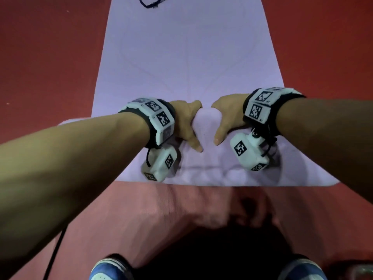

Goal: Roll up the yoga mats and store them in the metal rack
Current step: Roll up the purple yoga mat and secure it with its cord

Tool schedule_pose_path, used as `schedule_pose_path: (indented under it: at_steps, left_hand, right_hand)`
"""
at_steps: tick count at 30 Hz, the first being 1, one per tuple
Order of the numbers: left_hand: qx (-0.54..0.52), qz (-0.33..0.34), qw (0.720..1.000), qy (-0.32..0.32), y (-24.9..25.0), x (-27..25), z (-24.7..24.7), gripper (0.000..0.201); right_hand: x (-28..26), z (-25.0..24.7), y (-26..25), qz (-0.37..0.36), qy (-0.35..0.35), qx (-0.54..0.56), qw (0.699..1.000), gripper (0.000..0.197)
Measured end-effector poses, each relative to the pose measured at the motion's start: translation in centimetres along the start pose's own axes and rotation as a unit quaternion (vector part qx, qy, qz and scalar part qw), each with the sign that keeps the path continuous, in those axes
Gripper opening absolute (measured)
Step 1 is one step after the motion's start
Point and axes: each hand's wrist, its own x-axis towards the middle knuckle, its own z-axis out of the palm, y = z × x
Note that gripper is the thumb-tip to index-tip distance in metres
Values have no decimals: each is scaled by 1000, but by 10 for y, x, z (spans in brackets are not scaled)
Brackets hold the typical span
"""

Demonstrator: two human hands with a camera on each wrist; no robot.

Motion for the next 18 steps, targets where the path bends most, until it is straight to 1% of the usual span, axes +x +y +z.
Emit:
schedule_pose_path:
  at_steps: [1,2,3,4,5,7,9,10,11,13,14,16,18]
  left_hand:
    - [-62,0,998,-25,-2,0,-3,93]
    - [-104,-1,994,-43,-7,0,-8,85]
    - [-116,-8,991,-59,-10,-4,-13,73]
    - [-116,-19,990,-71,-14,-8,-18,63]
    - [-117,-32,989,-83,-19,-9,-19,56]
    - [-110,-28,988,-104,-19,-13,-15,49]
    - [-79,-23,992,-98,-11,-14,-9,48]
    - [-69,-17,992,-100,-6,-16,-8,48]
    - [-67,-5,991,-117,-2,-16,-9,47]
    - [-82,26,981,-174,0,-16,-9,49]
    - [-88,35,976,-195,-1,-17,-7,56]
    - [-89,30,970,-225,-5,-18,0,68]
    - [-103,10,961,-257,-12,-16,11,66]
  right_hand:
    - [0,2,-3,-4,31,-36,999,75]
    - [-1,4,-6,-13,63,-63,996,78]
    - [-2,5,-9,-21,80,-75,994,81]
    - [-5,5,-11,-35,80,-72,994,82]
    - [-8,5,-13,-43,56,-50,996,79]
    - [-16,0,-13,-26,-34,43,998,70]
    - [-22,-4,-10,-5,-116,117,986,60]
    - [-22,-4,-7,-3,-140,127,982,57]
    - [-21,-4,-5,-2,-152,123,981,54]
    - [-18,0,-6,-5,-155,109,982,55]
    - [-18,2,-6,-5,-151,112,982,59]
    - [-17,8,-8,-6,-156,132,979,63]
    - [-17,15,-8,-4,-142,145,979,64]
